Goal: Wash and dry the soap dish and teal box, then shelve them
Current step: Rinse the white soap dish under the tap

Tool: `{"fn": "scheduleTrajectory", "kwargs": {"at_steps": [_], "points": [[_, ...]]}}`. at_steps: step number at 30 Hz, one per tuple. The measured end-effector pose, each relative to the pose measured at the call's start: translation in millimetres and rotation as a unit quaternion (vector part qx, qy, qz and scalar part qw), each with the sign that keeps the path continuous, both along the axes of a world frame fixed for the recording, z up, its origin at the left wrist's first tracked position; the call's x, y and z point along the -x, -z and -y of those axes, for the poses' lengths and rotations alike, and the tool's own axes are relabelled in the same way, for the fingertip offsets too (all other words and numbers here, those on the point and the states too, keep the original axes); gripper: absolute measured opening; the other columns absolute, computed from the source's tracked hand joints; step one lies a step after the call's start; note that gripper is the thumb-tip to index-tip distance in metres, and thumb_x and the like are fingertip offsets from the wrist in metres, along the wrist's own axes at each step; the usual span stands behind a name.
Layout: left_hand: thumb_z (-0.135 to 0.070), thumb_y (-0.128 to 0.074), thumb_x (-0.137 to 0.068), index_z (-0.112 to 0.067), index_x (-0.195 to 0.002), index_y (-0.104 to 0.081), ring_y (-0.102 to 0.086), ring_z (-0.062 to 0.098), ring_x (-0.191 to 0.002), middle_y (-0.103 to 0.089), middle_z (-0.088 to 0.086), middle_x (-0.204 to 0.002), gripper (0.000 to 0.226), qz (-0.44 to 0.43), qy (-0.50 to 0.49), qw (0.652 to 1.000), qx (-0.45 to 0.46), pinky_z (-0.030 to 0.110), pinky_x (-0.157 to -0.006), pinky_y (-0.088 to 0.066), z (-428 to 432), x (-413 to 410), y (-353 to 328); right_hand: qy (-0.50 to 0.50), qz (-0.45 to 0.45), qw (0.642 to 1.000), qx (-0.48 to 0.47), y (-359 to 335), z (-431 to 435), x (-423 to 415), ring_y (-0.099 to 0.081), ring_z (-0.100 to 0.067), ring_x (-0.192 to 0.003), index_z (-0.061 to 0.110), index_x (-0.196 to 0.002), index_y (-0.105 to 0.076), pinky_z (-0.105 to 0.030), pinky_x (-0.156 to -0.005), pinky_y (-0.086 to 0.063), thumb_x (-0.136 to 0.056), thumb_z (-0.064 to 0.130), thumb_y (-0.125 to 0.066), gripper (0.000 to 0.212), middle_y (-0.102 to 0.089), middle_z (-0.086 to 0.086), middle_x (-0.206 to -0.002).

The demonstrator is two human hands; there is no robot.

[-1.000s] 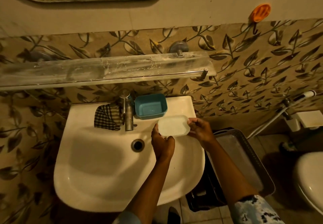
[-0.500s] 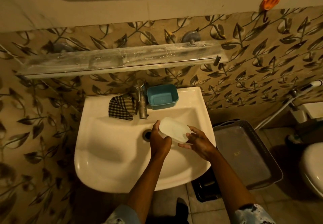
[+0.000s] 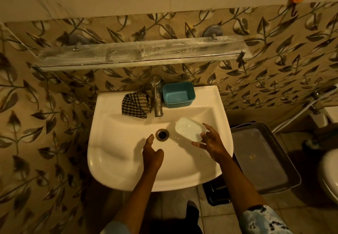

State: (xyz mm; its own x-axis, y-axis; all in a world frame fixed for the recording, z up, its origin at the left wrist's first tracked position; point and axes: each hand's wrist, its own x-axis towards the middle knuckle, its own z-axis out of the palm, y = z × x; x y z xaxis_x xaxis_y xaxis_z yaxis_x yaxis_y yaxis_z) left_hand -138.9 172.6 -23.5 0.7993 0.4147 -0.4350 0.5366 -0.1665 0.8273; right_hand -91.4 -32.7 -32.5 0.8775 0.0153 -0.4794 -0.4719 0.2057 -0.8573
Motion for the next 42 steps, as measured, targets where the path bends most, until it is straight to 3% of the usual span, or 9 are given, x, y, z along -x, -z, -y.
{"fn": "scheduleTrajectory", "kwargs": {"at_steps": [5, 11, 22, 26, 33, 37, 42], "points": [[0.017, -0.046, -0.078, -0.008, -0.14, -0.039, -0.039, 0.026, -0.135, -0.043, 0.012, -0.145, 0.067, -0.002, -0.032, 0.999, 0.01, 0.04, -0.108, -0.037, -22.5, 14.9, 1.3, 0.002, 0.061, 0.997, 0.054, -1.0, -5.4, 5.5, -0.039, -0.042, -0.129, 0.005, -0.141, -0.035, -0.043, -0.074, -0.059, -0.095, 0.0, -0.047, 0.048, -0.033, -0.022, -0.144], [0.016, -0.047, -0.08, -0.006, -0.14, -0.039, -0.04, 0.028, -0.135, -0.044, 0.014, -0.144, 0.064, 0.003, -0.049, 0.999, 0.009, 0.041, -0.108, -0.037, -37.9, 23.6, -0.3, 0.01, 0.108, 0.988, 0.109, -5.3, -11.7, 6.3, -0.041, -0.038, -0.128, 0.005, -0.14, -0.04, -0.053, -0.082, -0.056, -0.095, -0.002, -0.049, 0.046, -0.036, -0.014, -0.145], [0.014, -0.049, -0.079, -0.007, -0.14, -0.039, -0.041, 0.027, -0.133, -0.046, 0.013, -0.143, 0.064, 0.014, -0.056, 0.998, 0.021, 0.038, -0.104, -0.039, -41.1, 32.4, -4.6, 0.005, 0.169, 0.973, 0.154, -25.6, -13.9, 0.8, -0.043, -0.038, -0.127, 0.012, -0.137, -0.043, -0.035, -0.074, -0.059, -0.096, -0.001, -0.048, 0.043, -0.04, -0.013, -0.143], [0.013, -0.049, -0.08, -0.007, -0.14, -0.039, -0.042, 0.028, -0.133, -0.046, 0.013, -0.143, 0.064, 0.017, -0.055, 0.998, 0.024, 0.039, -0.104, -0.039, -40.9, 35.5, -6.9, 0.006, 0.197, 0.968, 0.152, -36.7, -13.5, 1.7, -0.045, -0.031, -0.125, 0.01, -0.138, -0.042, -0.029, -0.071, -0.059, -0.095, 0.001, -0.049, 0.044, -0.042, -0.004, -0.136], [0.013, -0.049, -0.08, -0.007, -0.14, -0.039, -0.042, 0.027, -0.133, -0.046, 0.013, -0.143, 0.064, 0.029, -0.051, 0.998, 0.031, 0.039, -0.103, -0.039, -40.0, 40.0, -10.1, -0.003, 0.243, 0.951, 0.19, -60.9, -12.0, 4.0, -0.052, -0.024, -0.116, 0.008, -0.138, -0.043, -0.036, -0.075, -0.06, -0.095, 0.006, -0.051, 0.043, -0.045, -0.002, -0.133], [0.013, -0.049, -0.08, -0.007, -0.139, -0.04, -0.042, 0.027, -0.133, -0.046, 0.012, -0.142, 0.063, 0.032, -0.048, 0.998, 0.035, 0.039, -0.104, -0.039, -37.9, 42.8, -12.6, -0.004, 0.269, 0.941, 0.207, -70.6, -10.7, 4.8, -0.051, -0.032, -0.122, 0.006, -0.138, -0.042, -0.051, -0.082, -0.057, -0.095, 0.006, -0.051, 0.044, -0.045, -0.013, -0.14], [0.012, -0.048, -0.08, -0.008, -0.14, -0.039, -0.042, 0.026, -0.133, -0.046, 0.011, -0.143, 0.063, 0.037, -0.042, 0.998, 0.034, 0.036, -0.102, -0.039, -35.6, 46.1, -15.4, -0.008, 0.307, 0.921, 0.241, -77.9, -11.9, 5.6, -0.05, -0.033, -0.124, 0.004, -0.138, -0.043, -0.053, -0.081, -0.057, -0.096, 0.006, -0.05, 0.042, -0.045, -0.013, -0.141]]}}
